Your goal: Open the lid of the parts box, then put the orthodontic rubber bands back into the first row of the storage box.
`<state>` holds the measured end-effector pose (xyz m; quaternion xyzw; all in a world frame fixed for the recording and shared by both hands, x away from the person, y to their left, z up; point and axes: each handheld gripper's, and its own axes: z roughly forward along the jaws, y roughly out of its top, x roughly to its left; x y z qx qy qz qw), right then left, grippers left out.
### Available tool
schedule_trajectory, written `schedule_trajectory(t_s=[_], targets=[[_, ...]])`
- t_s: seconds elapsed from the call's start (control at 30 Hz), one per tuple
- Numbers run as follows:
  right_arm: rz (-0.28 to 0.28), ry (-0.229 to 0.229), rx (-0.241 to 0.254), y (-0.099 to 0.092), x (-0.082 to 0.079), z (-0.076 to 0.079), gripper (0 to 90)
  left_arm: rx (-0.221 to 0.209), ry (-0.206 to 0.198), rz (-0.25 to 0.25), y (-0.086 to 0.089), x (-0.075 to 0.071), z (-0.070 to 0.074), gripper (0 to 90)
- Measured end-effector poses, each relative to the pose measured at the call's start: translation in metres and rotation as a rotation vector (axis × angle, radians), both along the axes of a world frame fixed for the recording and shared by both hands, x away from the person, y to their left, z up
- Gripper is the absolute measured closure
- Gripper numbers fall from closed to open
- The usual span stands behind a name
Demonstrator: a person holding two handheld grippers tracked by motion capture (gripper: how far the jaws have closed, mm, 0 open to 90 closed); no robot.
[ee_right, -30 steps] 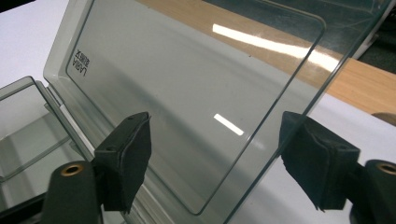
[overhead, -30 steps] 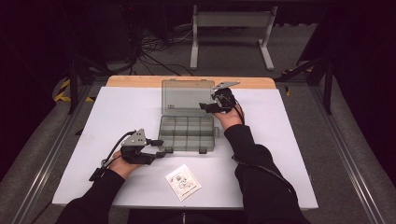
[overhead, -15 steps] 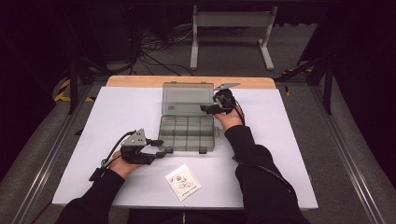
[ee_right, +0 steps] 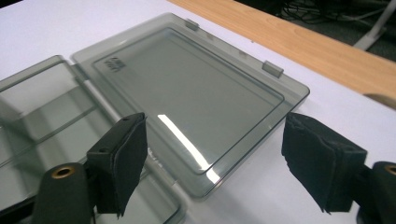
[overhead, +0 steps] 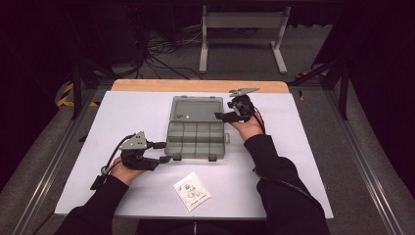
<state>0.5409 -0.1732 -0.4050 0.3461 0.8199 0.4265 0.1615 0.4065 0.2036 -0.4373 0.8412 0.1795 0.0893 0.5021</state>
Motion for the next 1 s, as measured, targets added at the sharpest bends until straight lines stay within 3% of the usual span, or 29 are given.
schedule_trajectory(t_s=[0.33, 0.53, 0.77, 1.0], targets=[[0.082, -0.079, 0.023, -0.006, -0.042, 0.037, 20.5, -0.021, -0.048, 0.071, 0.023, -0.009, 0.016, 28.2], [0.159, -0.133, 0.018, 0.003, -0.073, 0.052, 18.9, -0.046, -0.045, 0.099, 0.033, -0.014, 0.021, 23.1], [0.215, -0.119, 0.049, 0.008, -0.096, 0.058, 14.5, -0.044, -0.049, 0.114, 0.038, -0.017, 0.022, 20.2], [0.257, -0.114, 0.04, 0.012, -0.113, 0.061, 10.6, -0.045, -0.056, 0.127, 0.042, -0.02, 0.024, 19.3]])
